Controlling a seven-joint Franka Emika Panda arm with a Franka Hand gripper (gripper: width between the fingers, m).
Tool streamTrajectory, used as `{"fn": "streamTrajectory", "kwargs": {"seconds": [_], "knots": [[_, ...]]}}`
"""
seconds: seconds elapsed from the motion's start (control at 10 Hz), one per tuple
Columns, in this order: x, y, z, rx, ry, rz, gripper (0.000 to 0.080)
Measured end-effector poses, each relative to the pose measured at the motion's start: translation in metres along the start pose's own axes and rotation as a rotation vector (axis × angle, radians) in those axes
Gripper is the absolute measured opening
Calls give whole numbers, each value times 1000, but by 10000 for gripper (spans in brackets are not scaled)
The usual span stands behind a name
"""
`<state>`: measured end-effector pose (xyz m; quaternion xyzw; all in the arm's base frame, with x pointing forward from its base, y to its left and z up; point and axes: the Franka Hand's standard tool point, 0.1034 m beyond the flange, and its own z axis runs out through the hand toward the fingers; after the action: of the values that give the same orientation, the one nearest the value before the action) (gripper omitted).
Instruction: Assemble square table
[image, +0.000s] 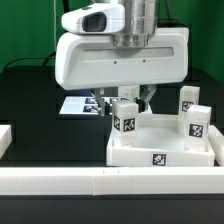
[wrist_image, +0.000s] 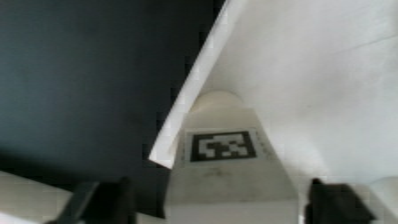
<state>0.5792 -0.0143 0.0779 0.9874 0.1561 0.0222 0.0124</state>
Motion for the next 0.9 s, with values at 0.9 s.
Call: {"fn": "streamTrajectory", "kwargs": {"seconds": [0.9], "knots": [[-1, 0, 2, 22, 5, 699, 287]]}}
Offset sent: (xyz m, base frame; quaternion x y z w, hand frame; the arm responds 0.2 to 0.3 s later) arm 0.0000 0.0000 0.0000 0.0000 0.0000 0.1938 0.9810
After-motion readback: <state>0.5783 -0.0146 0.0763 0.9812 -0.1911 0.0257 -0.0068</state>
